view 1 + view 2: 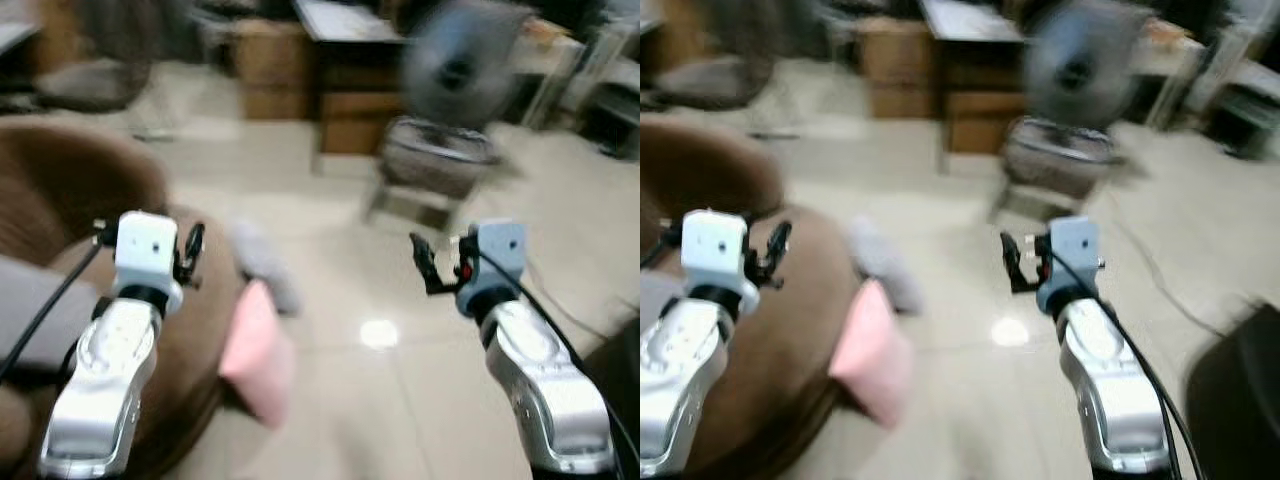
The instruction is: Move the pillow to the sofa from floor
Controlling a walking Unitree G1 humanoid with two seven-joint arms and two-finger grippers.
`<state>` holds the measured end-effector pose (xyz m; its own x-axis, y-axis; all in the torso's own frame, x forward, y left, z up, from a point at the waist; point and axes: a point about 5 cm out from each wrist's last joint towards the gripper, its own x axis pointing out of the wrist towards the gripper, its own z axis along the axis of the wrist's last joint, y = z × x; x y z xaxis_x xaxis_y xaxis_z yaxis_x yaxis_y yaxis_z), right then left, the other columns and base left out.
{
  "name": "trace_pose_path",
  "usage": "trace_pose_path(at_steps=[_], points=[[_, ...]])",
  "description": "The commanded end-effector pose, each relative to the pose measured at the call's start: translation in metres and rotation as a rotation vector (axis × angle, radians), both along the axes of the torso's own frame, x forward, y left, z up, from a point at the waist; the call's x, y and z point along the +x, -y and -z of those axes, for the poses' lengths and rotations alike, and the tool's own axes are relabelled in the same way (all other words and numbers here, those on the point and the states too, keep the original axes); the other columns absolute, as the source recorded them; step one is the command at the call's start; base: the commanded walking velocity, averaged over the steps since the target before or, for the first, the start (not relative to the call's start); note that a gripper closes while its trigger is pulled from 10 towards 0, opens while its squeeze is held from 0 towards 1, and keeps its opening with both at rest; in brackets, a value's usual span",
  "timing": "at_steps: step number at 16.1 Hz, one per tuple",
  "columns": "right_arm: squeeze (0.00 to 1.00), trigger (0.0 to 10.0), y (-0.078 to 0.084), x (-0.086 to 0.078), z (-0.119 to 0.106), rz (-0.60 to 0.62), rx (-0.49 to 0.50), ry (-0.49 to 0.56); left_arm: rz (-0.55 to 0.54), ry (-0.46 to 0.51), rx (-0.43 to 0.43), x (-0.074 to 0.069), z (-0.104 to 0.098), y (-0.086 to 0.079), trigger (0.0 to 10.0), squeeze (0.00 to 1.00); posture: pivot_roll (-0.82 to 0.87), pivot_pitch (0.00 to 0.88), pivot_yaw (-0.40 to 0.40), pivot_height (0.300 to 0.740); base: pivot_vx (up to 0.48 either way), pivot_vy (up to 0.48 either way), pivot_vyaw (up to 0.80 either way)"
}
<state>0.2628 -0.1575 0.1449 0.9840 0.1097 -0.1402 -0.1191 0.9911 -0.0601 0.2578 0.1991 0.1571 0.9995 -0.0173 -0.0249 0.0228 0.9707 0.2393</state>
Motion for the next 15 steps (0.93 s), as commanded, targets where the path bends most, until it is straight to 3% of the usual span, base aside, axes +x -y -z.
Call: trace_pose_path(at_steps=[1, 10, 13, 15], points=[[0.00, 10.0, -0.0031, 0.0019, 0.0001, -0.024, -0.026, 0.007, 0.002, 0.001, 0.003, 0.0011, -0.0008, 0.0001, 10.0, 0.00, 0.05, 0.000, -0.019, 0.740, 0.285, 0.000, 0.00], [0.00, 10.0, -0.0045, 0.0057, -0.0001, -0.036, -0.027, 0.023, -0.013, 0.003, 0.006, 0.0011, -0.0005, -0.0048, 10.0, 0.00, 0.05, 0.000, -0.020, 0.740, 0.336, 0.000, 0.00], [0.00, 10.0, -0.0070, 0.0052, -0.0014, -0.071, -0.015, 0.027, -0.022, -0.001, 0.009, 0.0009, 0.0005, -0.0079, 10.0, 0.00, 0.05, 0.000, -0.022, 0.740, 0.340, 0.000, 0.00], [0.00, 10.0, -0.0120, 0.0045, -0.0010, -0.150, -0.058, 0.007, -0.031, -0.001, 0.010, 0.0007, 0.0009, -0.0095, 10.0, 0.00, 0.05, 0.000, -0.025, 0.740, 0.337, 0.000, 0.40]])
